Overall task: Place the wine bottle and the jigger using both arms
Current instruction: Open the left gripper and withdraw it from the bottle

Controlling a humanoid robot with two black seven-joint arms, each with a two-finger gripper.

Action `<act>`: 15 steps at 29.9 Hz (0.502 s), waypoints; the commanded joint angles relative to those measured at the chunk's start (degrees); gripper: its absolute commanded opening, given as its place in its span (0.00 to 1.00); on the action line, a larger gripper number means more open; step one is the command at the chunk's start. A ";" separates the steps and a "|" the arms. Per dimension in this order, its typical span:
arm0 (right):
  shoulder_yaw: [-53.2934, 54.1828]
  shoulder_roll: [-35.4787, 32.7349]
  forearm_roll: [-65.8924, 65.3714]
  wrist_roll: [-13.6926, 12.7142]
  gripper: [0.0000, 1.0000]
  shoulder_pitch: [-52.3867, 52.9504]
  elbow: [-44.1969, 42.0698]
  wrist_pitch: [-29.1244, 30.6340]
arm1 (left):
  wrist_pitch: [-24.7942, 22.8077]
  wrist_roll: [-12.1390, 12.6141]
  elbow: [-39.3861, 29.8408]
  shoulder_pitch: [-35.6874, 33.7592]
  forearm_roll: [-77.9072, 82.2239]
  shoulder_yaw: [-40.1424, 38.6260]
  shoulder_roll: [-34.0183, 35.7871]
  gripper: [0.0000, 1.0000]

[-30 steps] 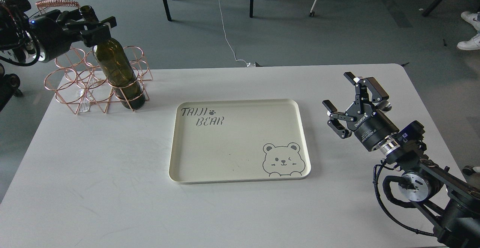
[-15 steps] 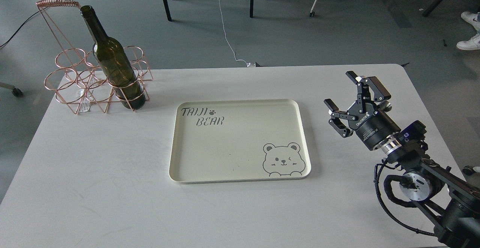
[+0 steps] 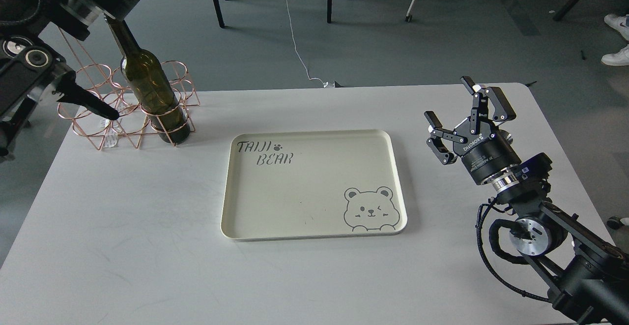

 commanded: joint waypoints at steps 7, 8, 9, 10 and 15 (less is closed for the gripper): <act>0.90 3.31 0.18 -0.01 0.99 -0.48 -0.22 0.04 | -2.03 4.07 -0.29 19.75 -15.19 -8.77 -11.45 0.98; 1.16 3.75 0.27 -0.01 0.99 -0.74 -0.22 0.04 | -2.99 4.96 -0.29 21.87 -15.37 -9.48 -12.33 0.98; 1.43 4.10 0.27 -0.01 0.99 -1.00 -0.22 0.04 | -3.87 5.05 -0.29 23.63 -15.37 -10.27 -13.03 0.98; 1.78 4.28 0.27 -0.01 0.99 -1.44 -0.22 0.04 | -4.93 5.23 -0.29 25.38 -15.46 -11.06 -13.82 0.98; 2.13 4.72 0.18 -0.01 0.99 -2.76 -0.66 0.13 | -8.01 5.76 2.60 32.34 -15.46 -14.84 -17.69 0.98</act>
